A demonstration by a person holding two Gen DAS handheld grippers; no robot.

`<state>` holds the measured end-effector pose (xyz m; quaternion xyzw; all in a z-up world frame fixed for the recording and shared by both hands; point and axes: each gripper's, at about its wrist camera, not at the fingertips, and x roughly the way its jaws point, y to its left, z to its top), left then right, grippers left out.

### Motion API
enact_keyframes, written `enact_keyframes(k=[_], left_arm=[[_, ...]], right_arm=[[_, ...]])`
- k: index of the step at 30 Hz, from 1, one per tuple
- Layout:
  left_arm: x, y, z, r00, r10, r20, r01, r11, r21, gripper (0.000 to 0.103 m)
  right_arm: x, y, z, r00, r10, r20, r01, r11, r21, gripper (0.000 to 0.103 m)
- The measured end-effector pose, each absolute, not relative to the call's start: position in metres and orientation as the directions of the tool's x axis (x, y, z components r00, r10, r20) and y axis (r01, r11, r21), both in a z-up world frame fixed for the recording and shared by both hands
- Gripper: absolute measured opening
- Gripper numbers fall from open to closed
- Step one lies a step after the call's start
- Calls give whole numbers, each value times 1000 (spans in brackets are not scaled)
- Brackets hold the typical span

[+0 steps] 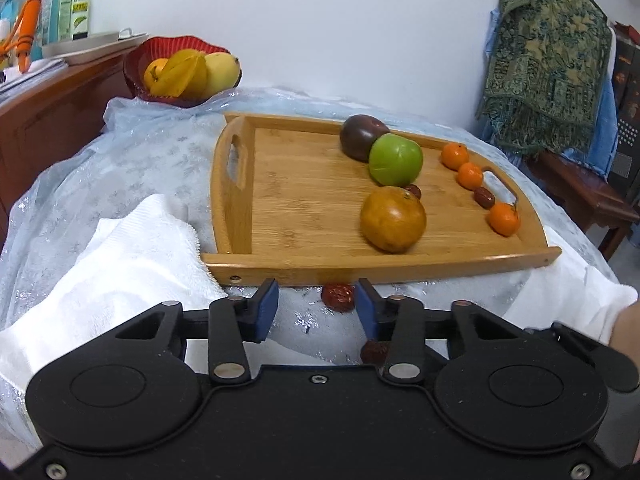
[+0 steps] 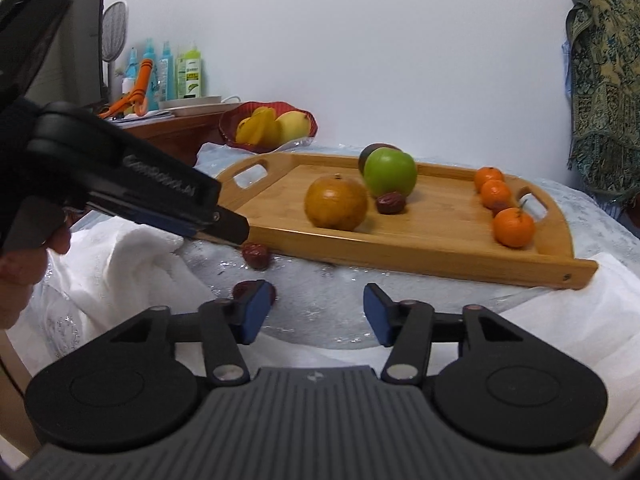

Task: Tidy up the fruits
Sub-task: 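Grasp a red date with the left gripper while the right gripper grasps the other date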

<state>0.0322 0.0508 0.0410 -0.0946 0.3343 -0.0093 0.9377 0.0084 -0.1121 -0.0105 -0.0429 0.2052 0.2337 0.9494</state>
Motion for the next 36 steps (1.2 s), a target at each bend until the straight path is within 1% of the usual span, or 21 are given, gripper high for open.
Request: enact_keyframes(k=[2,5,9,16,18,20,22,23,24,26,31,36], left_arm=[[34,53,40,773,-97,-627,-37,980,-197,38],[36,52,37,764,-110,-636,-18,981,-192,38],[38,48,32,750,-127,-649,-7,980,-200,38],[47,35,26,738,-136,-661,13,982,-188,37],[52,33,24,733,-137,-667,14,982,-186,37],[56,33,21,726,-130,-675,9,984,-180,33],[59,33,19,722,-124,-681,4,985,-175,26],[60,33,18,721,-122,-682,2,985,-174,26],[61,33,18,721,-121,-683,1,985,-173,25],[63,32,18,720,-118,-684,2,986,-168,24],[63,29,19,722,-104,-684,4,989,-147,24],[59,26,22,733,-89,-674,-2,991,-134,23]], right_arm=[[9,-111,-12,804,431,-410,-464,885,22,51],[9,-109,-13,794,446,-413,-482,876,19,49],[6,-107,-14,777,481,-406,-515,857,29,48],[9,-97,-16,769,500,-399,-535,845,30,47],[12,-95,-17,765,505,-400,-538,842,37,45],[14,-94,-18,762,509,-400,-540,841,41,43],[16,-92,-19,760,512,-400,-542,839,45,41],[16,-92,-19,759,513,-400,-542,839,48,39],[16,-91,-20,759,514,-400,-542,839,49,38],[17,-91,-21,760,512,-400,-539,841,53,30],[19,-93,-22,759,510,-405,-533,844,63,23],[17,-99,-22,781,491,-387,-505,860,72,22]])
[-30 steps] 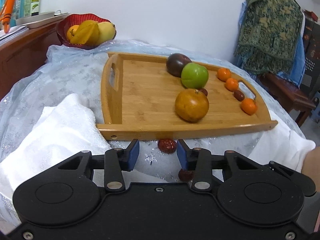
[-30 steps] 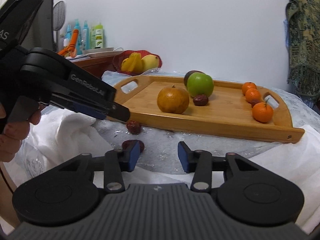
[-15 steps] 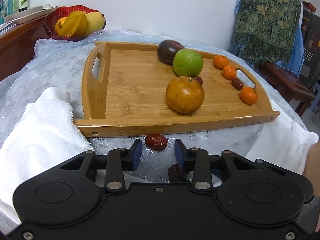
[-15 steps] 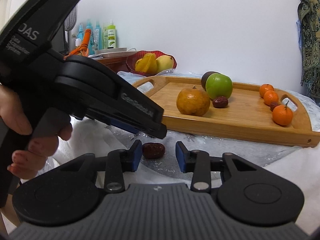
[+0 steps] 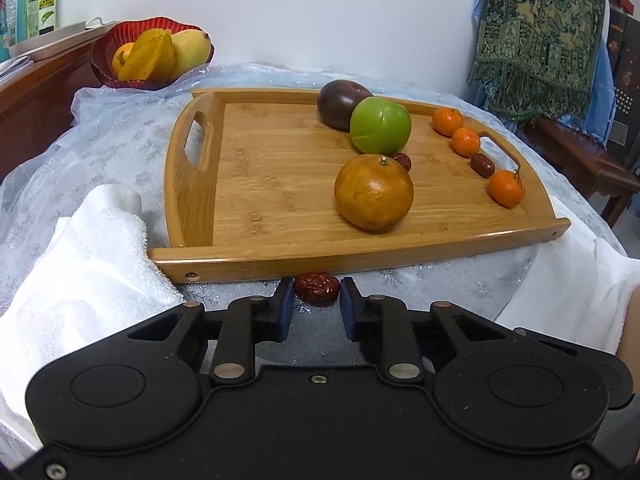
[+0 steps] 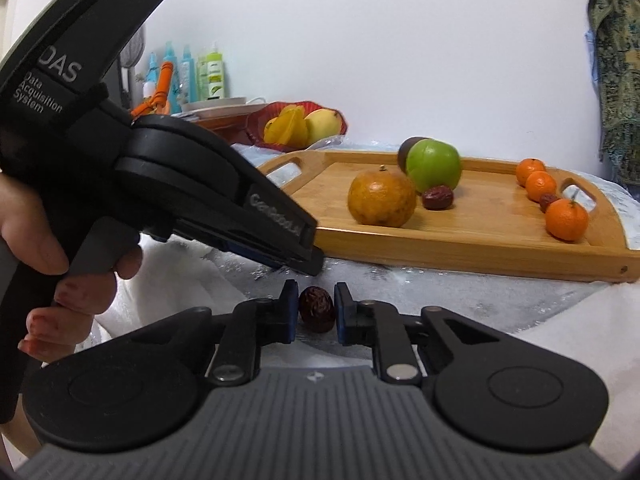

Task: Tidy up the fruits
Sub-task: 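Grasp a red date with the left gripper while the right gripper grasps the other date, then carry both red dates over the tray toward the purple fruit and mandarins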

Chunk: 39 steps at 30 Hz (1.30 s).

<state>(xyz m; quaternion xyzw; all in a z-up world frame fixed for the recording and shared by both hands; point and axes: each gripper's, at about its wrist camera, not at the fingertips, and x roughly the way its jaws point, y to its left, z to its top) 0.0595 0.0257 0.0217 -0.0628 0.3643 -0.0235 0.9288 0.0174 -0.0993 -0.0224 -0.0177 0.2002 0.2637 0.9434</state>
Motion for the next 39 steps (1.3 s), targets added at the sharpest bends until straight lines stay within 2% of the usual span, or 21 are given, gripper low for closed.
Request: enact_keyframes(k=[15,39], left_arm=[[47,20,42,774,-65,-630,2,995,-100,23],[44,25,65,811,-48,-583,-11,995,-96,23]], right_arm=[[27,-129,-8,841,410,-352,-395,911,117,22],[41,-135,17,868,403,-290,-395,914,89,23]])
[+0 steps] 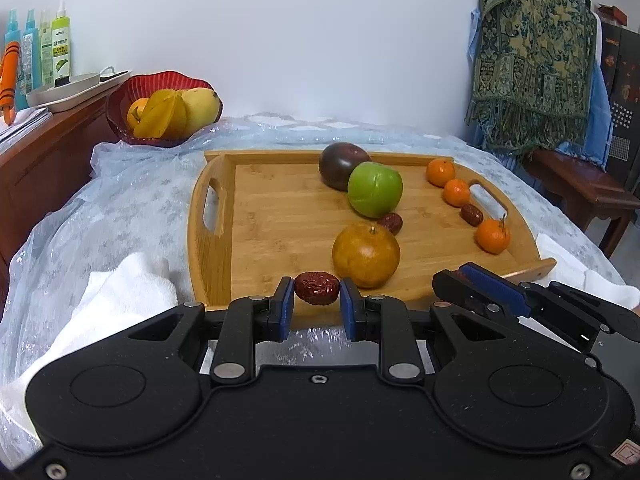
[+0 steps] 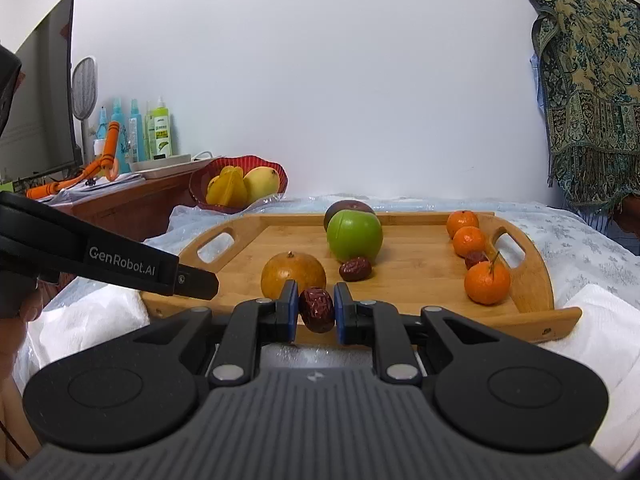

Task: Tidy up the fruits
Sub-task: 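Carry both red dates over the tray toward the purple fruit and mandarins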

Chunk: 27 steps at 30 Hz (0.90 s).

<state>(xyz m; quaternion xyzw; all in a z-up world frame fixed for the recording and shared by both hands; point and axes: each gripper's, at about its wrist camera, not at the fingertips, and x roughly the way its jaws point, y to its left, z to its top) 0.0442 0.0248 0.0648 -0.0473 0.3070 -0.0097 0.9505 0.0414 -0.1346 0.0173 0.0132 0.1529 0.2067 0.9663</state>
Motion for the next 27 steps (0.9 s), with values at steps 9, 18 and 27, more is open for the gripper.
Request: enact_keyframes(k=[9,18,27], left_arm=[[67,26,77,827,-22,-562,-39,995,-96,23],[108,31,85,842,-8,-539,-54,994,-100,23],[155,36,86,846,2,-534,-63,993,-97,23]], right_arm=[[67,-143,32,886,372,-279,-354,928,114,23],[106,-155,49,914,319,-251,-302,948,105,23],[148,-165,58,925,283,-253,-261,958,121,23]])
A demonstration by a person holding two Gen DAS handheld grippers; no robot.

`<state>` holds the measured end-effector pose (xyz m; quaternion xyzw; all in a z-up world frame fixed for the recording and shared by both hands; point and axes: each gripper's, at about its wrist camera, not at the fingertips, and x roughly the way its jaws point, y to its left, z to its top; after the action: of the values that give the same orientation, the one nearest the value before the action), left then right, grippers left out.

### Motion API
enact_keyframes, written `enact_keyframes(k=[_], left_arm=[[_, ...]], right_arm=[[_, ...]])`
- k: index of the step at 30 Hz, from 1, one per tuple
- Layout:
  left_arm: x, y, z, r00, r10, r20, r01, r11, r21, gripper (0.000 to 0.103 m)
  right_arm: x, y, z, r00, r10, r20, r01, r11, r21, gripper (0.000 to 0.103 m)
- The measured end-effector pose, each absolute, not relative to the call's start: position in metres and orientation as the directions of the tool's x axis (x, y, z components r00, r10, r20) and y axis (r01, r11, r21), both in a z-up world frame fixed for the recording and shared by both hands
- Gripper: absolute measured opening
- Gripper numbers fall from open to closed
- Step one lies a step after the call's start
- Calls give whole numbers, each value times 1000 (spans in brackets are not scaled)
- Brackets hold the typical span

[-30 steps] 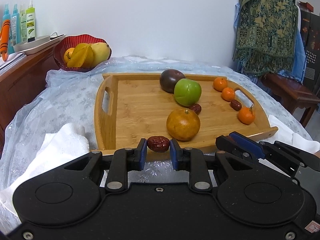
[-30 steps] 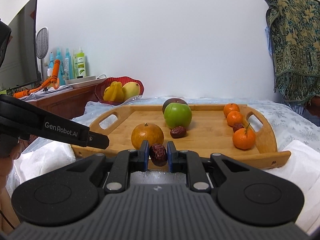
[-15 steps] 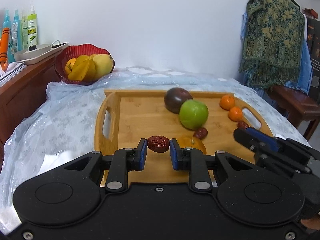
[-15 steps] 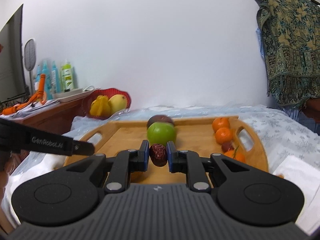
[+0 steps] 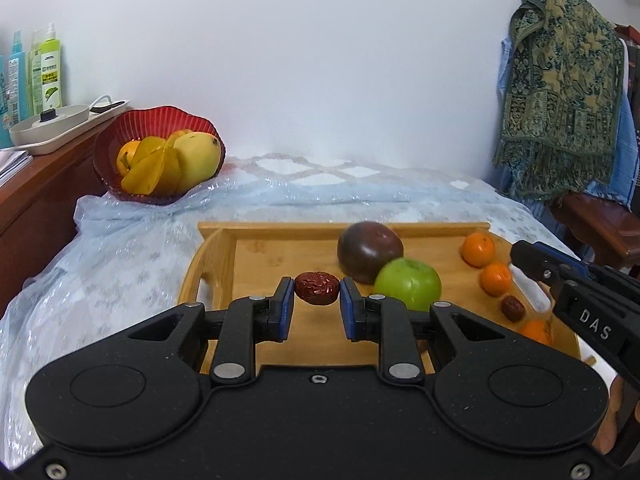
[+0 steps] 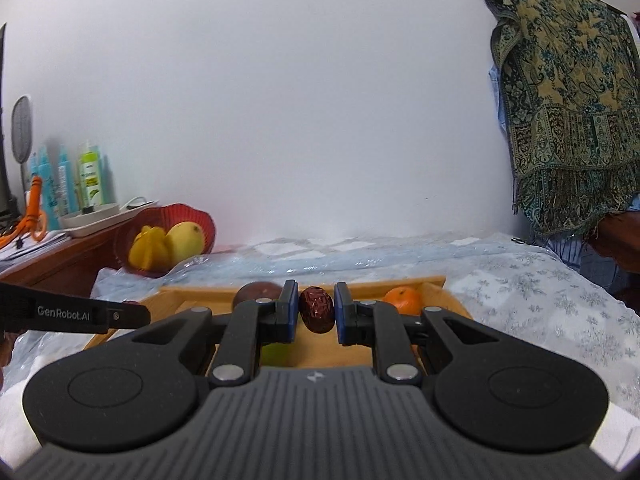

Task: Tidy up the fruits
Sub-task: 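Carry both red dates over the tray toward the purple fruit and mandarins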

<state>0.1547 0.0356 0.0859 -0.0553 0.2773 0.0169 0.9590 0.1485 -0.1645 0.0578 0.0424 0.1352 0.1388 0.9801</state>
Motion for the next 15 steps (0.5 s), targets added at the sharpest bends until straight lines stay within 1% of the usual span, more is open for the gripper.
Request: enact_keyframes(k=[15], left_arm=[[220,47,78,831,37,-555,-96,992,-78,23]], right_arm=[[209,-156,59,917,272,-291,-241,961,138,23]])
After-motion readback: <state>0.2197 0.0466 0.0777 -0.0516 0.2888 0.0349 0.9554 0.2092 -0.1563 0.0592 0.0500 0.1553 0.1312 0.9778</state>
